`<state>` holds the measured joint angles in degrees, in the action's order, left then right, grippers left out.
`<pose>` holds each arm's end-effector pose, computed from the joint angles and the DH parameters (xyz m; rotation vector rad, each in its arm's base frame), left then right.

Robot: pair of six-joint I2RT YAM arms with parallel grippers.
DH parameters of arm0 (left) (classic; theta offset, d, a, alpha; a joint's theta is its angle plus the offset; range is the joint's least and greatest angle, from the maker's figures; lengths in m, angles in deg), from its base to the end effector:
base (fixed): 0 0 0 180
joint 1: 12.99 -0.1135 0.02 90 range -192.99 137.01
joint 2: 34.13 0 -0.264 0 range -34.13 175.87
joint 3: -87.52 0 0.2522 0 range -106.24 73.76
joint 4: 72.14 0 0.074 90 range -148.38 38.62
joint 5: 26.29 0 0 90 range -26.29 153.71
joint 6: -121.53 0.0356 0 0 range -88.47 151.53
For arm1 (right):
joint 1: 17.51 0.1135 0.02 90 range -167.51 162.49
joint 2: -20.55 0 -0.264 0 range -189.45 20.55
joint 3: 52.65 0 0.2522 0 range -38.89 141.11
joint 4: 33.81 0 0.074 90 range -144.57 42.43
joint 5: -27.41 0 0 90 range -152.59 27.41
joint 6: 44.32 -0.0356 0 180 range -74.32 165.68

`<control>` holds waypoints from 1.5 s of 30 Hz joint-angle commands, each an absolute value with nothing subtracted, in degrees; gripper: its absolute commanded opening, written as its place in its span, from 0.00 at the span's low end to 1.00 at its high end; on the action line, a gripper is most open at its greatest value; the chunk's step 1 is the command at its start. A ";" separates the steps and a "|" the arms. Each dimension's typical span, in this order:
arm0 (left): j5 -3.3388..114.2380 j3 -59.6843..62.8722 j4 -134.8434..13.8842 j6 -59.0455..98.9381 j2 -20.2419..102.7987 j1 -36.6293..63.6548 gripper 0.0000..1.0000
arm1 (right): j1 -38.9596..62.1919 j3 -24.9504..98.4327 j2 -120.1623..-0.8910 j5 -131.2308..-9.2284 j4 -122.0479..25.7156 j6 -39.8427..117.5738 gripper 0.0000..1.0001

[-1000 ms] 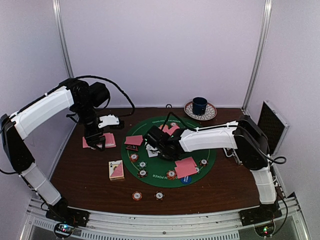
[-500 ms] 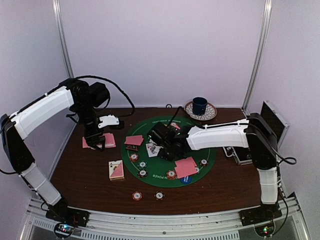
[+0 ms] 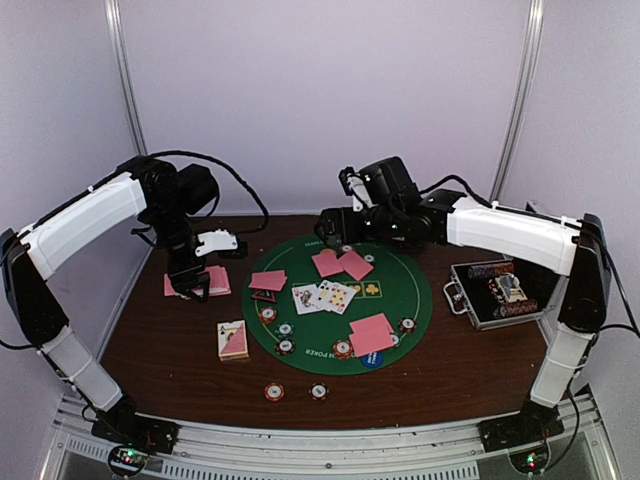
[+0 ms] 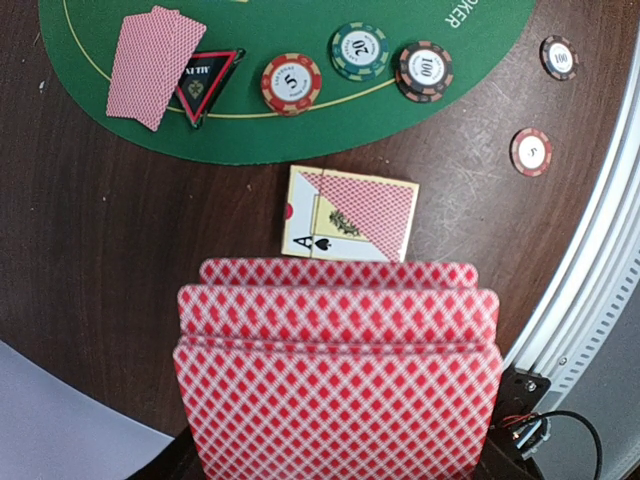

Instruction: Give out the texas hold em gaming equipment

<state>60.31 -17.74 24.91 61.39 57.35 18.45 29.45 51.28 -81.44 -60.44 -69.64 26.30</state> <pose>0.2417 -0.1502 0.3287 1.5459 2.5985 -0.0922 0.2862 0.3045 0.3192 -0.5097 2.1704 0.6150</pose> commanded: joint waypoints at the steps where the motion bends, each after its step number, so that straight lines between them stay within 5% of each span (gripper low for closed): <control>1: 59.73 -18.76 25.28 61.05 56.04 18.13 0.00 | 29.24 49.43 -83.48 -87.37 -59.66 7.46 1.00; 13: 59.89 -19.38 24.73 60.73 56.26 18.12 0.00 | 33.35 51.01 -93.96 -105.03 -43.13 -12.76 0.97; 45: 59.38 -20.18 24.00 60.53 57.02 18.13 0.00 | 38.43 61.86 -109.69 -111.81 -23.98 -29.39 0.93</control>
<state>60.25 -18.53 24.30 60.45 57.35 18.08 37.89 59.04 -107.49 -111.65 -29.70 -25.45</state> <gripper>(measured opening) 0.670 0.932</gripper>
